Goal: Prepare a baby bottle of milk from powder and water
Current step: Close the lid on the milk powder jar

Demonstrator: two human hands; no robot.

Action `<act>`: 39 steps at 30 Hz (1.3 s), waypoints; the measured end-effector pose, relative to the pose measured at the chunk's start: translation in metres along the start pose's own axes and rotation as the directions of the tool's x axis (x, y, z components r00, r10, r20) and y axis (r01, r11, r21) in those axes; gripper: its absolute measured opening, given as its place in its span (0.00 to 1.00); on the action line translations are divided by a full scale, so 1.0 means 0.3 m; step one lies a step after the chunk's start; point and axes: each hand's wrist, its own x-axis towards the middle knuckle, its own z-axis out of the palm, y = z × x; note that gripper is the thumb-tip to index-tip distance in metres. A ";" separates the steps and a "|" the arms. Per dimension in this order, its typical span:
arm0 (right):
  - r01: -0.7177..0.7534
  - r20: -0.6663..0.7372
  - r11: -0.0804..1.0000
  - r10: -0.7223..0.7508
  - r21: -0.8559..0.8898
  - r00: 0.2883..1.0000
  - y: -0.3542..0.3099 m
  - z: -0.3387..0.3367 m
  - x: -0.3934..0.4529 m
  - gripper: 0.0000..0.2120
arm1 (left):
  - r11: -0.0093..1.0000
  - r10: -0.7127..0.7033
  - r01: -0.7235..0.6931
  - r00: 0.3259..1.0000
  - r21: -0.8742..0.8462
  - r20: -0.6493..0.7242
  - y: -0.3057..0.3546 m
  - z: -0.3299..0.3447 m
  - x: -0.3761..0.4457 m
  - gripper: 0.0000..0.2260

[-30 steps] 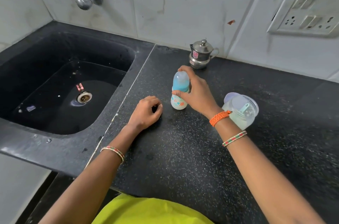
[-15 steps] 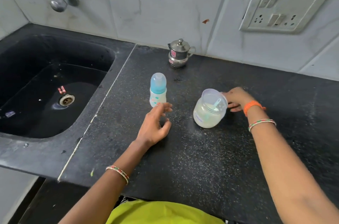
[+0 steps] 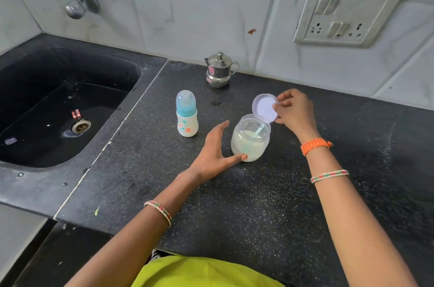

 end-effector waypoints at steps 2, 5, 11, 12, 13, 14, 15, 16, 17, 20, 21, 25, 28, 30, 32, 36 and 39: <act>0.058 -0.056 0.992 -0.052 0.114 0.997 -0.024 -0.033 -0.047 0.12 | 0.999 -0.021 0.021 1.000 -0.035 -0.004 0.017 0.013 0.017 0.43; 0.183 -0.115 0.974 -0.168 0.137 0.979 -0.048 -0.053 -0.127 0.13 | 0.998 -0.035 0.034 0.999 -0.060 -0.023 0.029 0.024 0.030 0.44; 0.458 -0.019 0.881 -0.463 -0.119 0.886 -0.040 -0.047 -0.266 0.13 | 0.996 0.041 -0.040 0.999 -0.079 0.002 0.064 0.042 0.046 0.46; 0.484 0.031 0.863 -0.485 -0.146 0.874 -0.035 -0.043 -0.283 0.12 | 0.993 0.054 -0.053 0.998 -0.103 0.009 0.071 0.045 0.051 0.45; 0.505 0.084 0.844 -0.499 -0.178 0.863 -0.030 -0.039 -0.297 0.12 | 0.990 0.060 -0.058 0.998 -0.126 0.013 0.076 0.048 0.056 0.44; 0.526 0.136 0.822 -0.508 -0.216 0.850 -0.028 -0.034 -0.307 0.11 | 0.988 0.057 -0.055 0.998 -0.144 0.012 0.077 0.049 0.058 0.43; 0.546 0.186 0.797 -0.514 -0.258 0.838 -0.028 -0.030 -0.314 0.11 | 0.986 0.051 -0.049 0.999 -0.159 0.003 0.075 0.049 0.059 0.41; 0.564 0.231 0.772 -0.515 -0.294 0.825 -0.032 -0.027 -0.316 0.10 | 0.984 0.044 -0.046 0.999 -0.172 -0.012 0.069 0.047 0.058 0.40; 0.579 0.272 0.750 -0.513 -0.320 0.815 -0.039 -0.025 -0.317 0.09 | 0.983 0.039 -0.044 0.999 -0.179 -0.033 0.063 0.043 0.054 0.38; 0.604 0.365 0.709 -0.488 -0.364 0.793 -0.073 -0.019 -0.307 0.09 | 0.981 0.028 -0.042 0.997 -0.188 -0.076 0.048 0.022 0.041 0.36; 0.609 0.390 0.693 -0.476 -0.385 0.788 -0.085 -0.019 -0.298 0.09 | 0.981 0.028 -0.043 0.997 -0.188 -0.078 0.042 0.017 0.040 0.36; 0.630 0.584 0.640 -0.329 -0.440 0.742 -0.144 -0.026 -0.217 0.28 | 0.979 0.032 -0.046 0.997 -0.198 -0.071 0.020 0.013 0.048 0.37; 0.660 0.763 0.587 -0.107 -0.468 0.637 -0.223 -0.011 -0.142 0.41 | 0.981 -0.001 -0.012 0.998 -0.192 -0.069 0.008 0.024 0.047 0.36; 0.717 0.831 0.536 -0.049 -0.446 0.554 -0.259 0.007 -0.111 0.38 | 0.983 -0.018 0.005 0.997 -0.183 -0.071 0.004 0.025 0.046 0.36; 0.731 0.842 0.520 -0.041 -0.442 0.539 -0.275 0.016 -0.096 0.33 | 0.983 -0.016 0.002 0.997 -0.182 -0.076 0.003 0.024 0.047 0.36; 0.699 0.702 0.396 -0.166 -0.596 0.693 -0.276 0.041 -0.101 0.27 | 0.978 -0.010 -0.006 0.997 -0.209 -0.076 -0.006 0.030 0.054 0.37; 0.624 0.579 0.401 -0.242 -0.671 0.778 -0.269 0.060 -0.113 0.34 | 0.976 -0.008 -0.008 0.997 -0.216 -0.073 -0.015 0.033 0.056 0.36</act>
